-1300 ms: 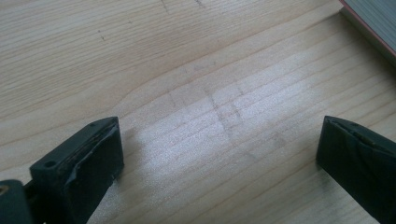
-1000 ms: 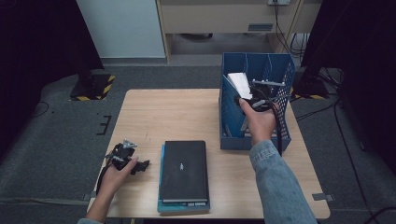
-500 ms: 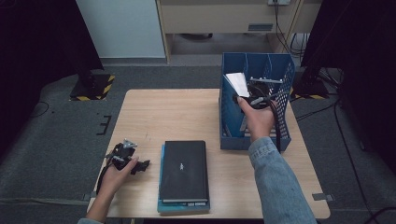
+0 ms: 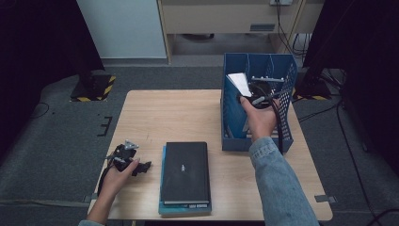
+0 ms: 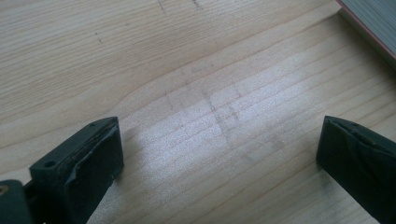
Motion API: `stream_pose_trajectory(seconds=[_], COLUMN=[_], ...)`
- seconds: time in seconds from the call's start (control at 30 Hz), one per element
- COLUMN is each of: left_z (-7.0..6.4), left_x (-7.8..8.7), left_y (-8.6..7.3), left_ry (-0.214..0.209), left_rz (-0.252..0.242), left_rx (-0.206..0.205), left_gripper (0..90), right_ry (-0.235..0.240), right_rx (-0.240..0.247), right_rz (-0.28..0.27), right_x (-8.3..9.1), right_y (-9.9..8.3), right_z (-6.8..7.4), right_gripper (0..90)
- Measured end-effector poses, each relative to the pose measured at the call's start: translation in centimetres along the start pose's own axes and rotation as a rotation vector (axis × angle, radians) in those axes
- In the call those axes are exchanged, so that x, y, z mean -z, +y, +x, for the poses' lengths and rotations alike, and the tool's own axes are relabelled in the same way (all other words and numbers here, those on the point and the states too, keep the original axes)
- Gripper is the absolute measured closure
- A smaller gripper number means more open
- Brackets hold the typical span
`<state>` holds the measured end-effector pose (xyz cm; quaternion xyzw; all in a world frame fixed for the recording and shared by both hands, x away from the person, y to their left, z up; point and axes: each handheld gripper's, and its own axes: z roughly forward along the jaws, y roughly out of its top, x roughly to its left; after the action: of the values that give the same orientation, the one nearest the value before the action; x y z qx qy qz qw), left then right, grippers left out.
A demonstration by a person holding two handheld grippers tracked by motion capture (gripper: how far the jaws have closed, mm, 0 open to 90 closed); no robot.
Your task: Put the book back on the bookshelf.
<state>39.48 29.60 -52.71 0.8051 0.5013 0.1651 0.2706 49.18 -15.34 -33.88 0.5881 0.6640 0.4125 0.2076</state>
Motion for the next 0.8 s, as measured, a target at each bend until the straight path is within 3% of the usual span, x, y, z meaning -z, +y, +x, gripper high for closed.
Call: stream_pose_trajectory(seconds=[0.37, 0.8], left_z=[0.0, 0.0], left_x=[0.0, 0.0], left_y=[0.0, -0.1], left_ry=[0.000, -0.002], left_rz=[-0.003, -0.007], left_rx=[-0.005, -0.008], left_gripper=[0.0, 0.0], right_ry=[-0.003, -0.020], right_rx=[-0.034, -0.023], right_rz=[0.014, 0.015], right_x=[-0.2, -0.5], right_y=[0.7, 2.1], right_z=[-0.4, 0.1], right_gripper=[59.4, 59.7])
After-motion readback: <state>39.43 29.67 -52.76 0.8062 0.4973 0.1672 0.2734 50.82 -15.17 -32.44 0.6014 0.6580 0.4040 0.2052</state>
